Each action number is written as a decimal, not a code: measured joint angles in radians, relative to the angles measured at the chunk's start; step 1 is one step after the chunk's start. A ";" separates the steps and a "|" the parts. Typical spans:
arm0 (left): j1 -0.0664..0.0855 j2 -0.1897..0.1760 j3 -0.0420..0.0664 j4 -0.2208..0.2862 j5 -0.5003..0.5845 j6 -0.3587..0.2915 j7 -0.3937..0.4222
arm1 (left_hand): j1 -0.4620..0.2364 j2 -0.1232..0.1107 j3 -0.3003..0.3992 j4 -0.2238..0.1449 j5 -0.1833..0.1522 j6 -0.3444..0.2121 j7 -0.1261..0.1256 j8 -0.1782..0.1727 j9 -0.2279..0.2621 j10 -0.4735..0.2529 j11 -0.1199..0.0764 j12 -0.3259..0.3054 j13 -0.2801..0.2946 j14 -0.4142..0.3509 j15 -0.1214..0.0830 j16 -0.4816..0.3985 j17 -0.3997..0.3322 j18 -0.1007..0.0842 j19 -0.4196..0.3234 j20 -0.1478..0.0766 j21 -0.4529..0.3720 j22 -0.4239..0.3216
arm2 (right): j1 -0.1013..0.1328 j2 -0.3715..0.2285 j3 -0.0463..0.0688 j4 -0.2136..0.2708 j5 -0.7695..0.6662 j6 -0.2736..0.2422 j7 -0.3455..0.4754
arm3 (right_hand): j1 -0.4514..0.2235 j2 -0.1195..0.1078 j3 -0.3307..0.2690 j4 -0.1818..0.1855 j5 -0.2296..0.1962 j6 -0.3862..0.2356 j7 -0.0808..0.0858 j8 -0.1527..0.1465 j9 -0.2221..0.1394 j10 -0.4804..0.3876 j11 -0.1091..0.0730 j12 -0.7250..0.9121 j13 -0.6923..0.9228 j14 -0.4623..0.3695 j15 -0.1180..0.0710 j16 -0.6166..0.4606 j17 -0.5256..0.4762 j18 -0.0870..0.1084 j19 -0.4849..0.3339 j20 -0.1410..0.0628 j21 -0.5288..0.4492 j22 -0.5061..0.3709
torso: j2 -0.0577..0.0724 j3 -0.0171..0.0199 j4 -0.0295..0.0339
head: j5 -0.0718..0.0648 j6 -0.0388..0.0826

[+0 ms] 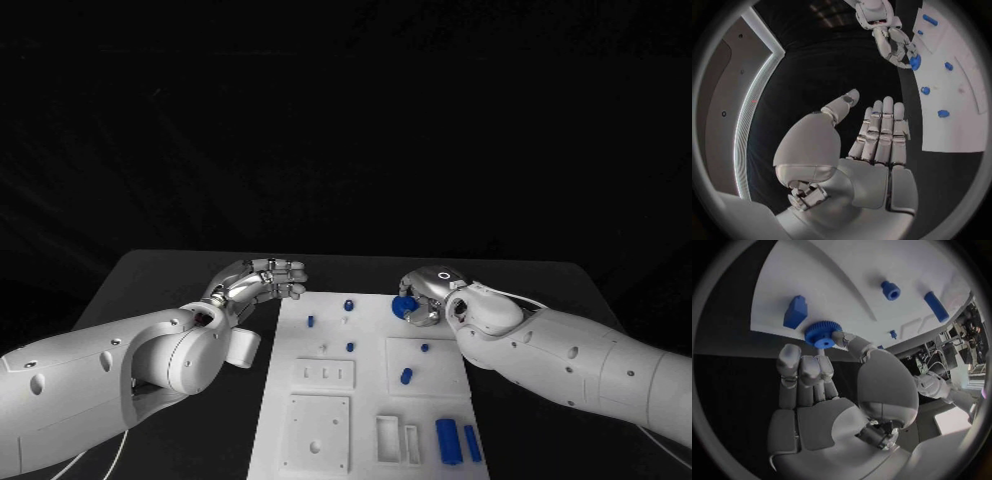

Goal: Assemble the parts on the task board

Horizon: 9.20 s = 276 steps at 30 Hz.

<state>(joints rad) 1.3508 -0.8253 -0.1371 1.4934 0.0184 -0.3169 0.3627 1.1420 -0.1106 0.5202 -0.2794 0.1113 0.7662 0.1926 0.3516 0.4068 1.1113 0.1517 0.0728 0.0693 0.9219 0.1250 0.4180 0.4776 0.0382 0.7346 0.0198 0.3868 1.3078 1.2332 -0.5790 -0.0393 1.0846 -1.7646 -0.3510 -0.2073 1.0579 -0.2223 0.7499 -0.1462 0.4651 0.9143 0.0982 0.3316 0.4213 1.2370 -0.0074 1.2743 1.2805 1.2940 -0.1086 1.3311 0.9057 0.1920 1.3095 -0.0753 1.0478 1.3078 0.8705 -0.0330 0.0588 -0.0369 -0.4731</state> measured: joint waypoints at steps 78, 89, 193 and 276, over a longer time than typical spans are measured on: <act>0.000 0.012 0.000 -0.002 0.000 -0.011 -0.001 | 0.000 0.000 0.000 0.000 0.000 0.000 0.000 0.000 0.000 -0.004 0.004 0.000 0.000 0.000 0.000 -0.004 0.002 0.008 -0.004 0.004 0.000 0.000 | -0.007 0.181 -0.044 0.055 -0.330 -0.075 -0.104 | -0.001 -0.072 0.038 0.033 -0.097 0.016 -0.016 0.012 0.014 0.015 -0.005 -0.017 -0.008 0.011 -0.004 -0.020 0.014 0.000 0.012 -0.005 0.005 0.000 | 0.002 -0.0002 0.0017 | 0.037 0.000; 0.000 0.012 0.000 -0.002 0.000 -0.011 -0.001 | 0.000 0.000 0.000 0.000 0.000 0.000 0.000 0.000 0.000 -0.004 0.004 0.000 0.000 0.000 0.000 -0.004 0.002 0.008 -0.004 0.004 0.000 0.000 | -0.007 0.189 -0.047 0.039 -0.308 -0.088 -0.087 | -0.006 -0.077 0.025 0.020 -0.192 0.016 -0.016 0.008 0.016 0.010 -0.007 -0.028 -0.012 0.011 -0.004 -0.024 0.017 0.000 0.012 -0.005 0.005 -0.001 | 0.002 -0.0005 0.0014 | 0.039 -0.002; -0.002 0.015 -0.001 -0.051 0.004 0.004 -0.003 | -0.036 0.004 0.000 0.025 -0.004 -0.004 0.004 -0.004 -0.003 -0.002 0.002 0.000 0.002 0.000 0.000 -0.012 0.012 0.016 -0.004 0.004 0.000 0.000 | 0.014 -0.187 0.050 0.048 0.570 0.007 0.411 | 0.005 0.052 -0.301 -0.097 -0.194 -0.088 0.025 -0.039 0.013 -0.070 0.027 -0.087 -0.046 0.005 0.016 -0.062 0.055 0.000 -0.041 -0.016 -0.001 0.000 | -0.023 0.0321 -0.0538 | 0.027 0.003; -0.012 0.021 -0.002 -0.062 0.004 0.035 -0.018 | -0.031 0.008 0.003 0.022 -0.004 0.000 0.000 -0.004 -0.003 0.012 -0.002 0.000 0.003 0.000 0.000 -0.015 0.016 0.007 -0.007 0.007 0.000 0.000 | -0.093 -0.025 0.046 -0.160 0.584 0.006 0.404 | 0.030 0.093 -0.185 -0.130 -0.358 -0.050 0.022 -0.037 -0.004 -0.065 0.021 -0.080 -0.042 0.005 0.016 -0.071 0.072 -0.001 -0.034 -0.001 -0.007 0.000 | -0.021 0.0571 -0.0685 | 0.032 -0.023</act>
<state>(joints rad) 1.3387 -0.8047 -0.1387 1.4311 0.0220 -0.2823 0.3443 1.1105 -0.1025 0.5229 -0.2572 0.1075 0.7662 0.1926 0.3479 0.4039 1.1236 0.1499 0.0727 0.0720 0.9219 0.1250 0.4026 0.4934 0.0456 0.7274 0.0269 0.3867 1.3079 1.1405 -0.6042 0.0064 0.9242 -1.1805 -0.3449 0.1966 1.0878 -0.1296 0.5648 -0.2759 0.1068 0.8642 0.1199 0.2943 0.4173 1.1725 0.0141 1.1945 1.2384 1.2990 -0.0930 1.2599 0.9773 0.1914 1.2751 -0.0766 1.0411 1.3076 0.8495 0.0242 -0.0098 -0.0049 -0.4957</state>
